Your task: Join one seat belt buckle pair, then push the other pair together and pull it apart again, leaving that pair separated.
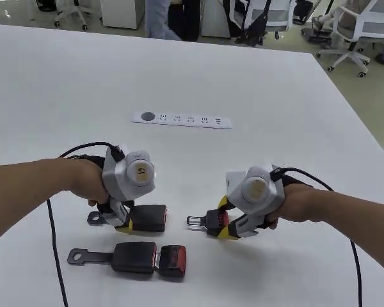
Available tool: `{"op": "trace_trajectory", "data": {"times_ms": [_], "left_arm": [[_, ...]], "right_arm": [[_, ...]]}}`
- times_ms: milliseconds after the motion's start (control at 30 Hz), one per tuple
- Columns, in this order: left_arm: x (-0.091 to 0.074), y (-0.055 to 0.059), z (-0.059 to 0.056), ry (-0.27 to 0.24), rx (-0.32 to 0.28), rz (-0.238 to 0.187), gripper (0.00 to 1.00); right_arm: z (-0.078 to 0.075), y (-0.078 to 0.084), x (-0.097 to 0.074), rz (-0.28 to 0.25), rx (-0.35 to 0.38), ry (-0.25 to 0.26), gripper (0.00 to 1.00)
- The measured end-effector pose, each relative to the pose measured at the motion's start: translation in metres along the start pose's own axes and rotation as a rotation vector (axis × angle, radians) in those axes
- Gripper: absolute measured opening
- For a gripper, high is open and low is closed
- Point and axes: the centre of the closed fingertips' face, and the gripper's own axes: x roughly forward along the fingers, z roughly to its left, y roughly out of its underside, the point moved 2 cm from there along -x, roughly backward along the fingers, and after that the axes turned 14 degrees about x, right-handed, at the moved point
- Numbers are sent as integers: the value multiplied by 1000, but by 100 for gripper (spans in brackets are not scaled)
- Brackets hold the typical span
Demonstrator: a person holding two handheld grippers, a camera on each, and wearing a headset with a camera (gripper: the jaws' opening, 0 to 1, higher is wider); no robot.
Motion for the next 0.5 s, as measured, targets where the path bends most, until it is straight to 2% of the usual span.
{"op": "trace_trajectory", "data": {"times_ms": [100, 233, 500], "left_arm": [[0, 2, 3, -15, -5, -5, 34], [-3, 5, 3, -24, -9, -12, 35], [-13, 14, -5, -48, -49, -37, 39]], "right_arm": [[-1, 2, 2, 2, 1, 0, 37], [2, 5, -3, 11, 8, 3, 42], [4, 11, -16, 6, 14, 15, 50]]}}
